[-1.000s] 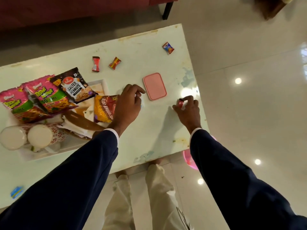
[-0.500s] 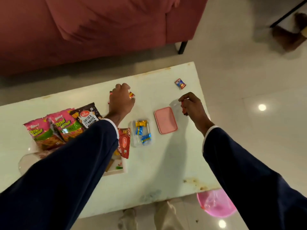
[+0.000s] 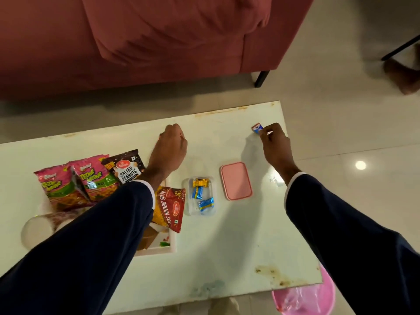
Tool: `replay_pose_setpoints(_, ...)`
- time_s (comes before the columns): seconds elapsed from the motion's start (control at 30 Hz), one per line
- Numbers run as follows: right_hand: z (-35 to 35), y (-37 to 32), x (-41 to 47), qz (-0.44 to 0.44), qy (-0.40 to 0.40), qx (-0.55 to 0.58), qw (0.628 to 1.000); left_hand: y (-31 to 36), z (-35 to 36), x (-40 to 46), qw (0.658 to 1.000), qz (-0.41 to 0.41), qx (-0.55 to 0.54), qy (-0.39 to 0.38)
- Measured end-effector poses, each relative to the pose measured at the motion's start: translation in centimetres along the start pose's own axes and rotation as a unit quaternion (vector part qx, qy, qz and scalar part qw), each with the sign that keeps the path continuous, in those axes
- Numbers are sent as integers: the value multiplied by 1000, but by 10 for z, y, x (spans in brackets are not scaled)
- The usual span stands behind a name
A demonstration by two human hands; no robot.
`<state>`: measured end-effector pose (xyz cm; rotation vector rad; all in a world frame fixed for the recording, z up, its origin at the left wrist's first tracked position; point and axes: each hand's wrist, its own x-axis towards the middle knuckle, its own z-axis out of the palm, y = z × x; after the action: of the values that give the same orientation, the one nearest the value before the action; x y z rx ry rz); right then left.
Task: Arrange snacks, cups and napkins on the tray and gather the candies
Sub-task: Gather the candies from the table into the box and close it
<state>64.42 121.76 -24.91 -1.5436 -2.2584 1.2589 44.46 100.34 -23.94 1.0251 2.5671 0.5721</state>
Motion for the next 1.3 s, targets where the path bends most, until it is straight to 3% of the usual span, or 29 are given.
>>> replay_pose_setpoints(0.13, 8, -4, 14, -11, 16, -104, 994, -22, -18, 12, 992, -121, -35, 32)
replay_pose_setpoints(0.23, 14, -10, 17, 25, -36, -163, 986, -32, -20, 14, 983, -181, 13, -20)
replay_pose_setpoints(0.33, 23, -7, 13, 15, -50, -209, 976, -39, -11, 11, 975, -203, 71, -62)
replay_pose_setpoints(0.5, 31, -9, 9, -26, -68, -252, 965, -42, 1, 6, 971, -205, 43, -116)
replay_pose_setpoints(0.57, 25, -16, 7, 8, -96, -184, 978, -37, -1, 7, 974, -183, 46, -129)
replay_pose_setpoints(0.67, 16, -36, -11, 60, -119, 108, 985, -22, -11, 9, 982, -153, 26, -112)
replay_pose_setpoints(0.73, 11, -50, -33, 101, -149, 300, 937, -7, -21, 2, 985, -147, -42, -75)
replay_pose_setpoints(0.83, 16, -61, -75, 159, -202, 405, 878, 17, -32, -29, 975, -125, -166, -82)
replay_pose_setpoints(0.93, 32, -62, -121, 167, -207, 364, 893, 32, -32, -74, 947, -136, -248, -155)
replay_pose_setpoints(1.13, 56, -55, -180, 191, -159, 262, 932, 44, -12, -127, 909, -239, -292, -176)
replay_pose_setpoints(1.3, 69, -61, -183, 155, -148, 129, 968, 49, 2, -130, 910, -240, -276, -194)
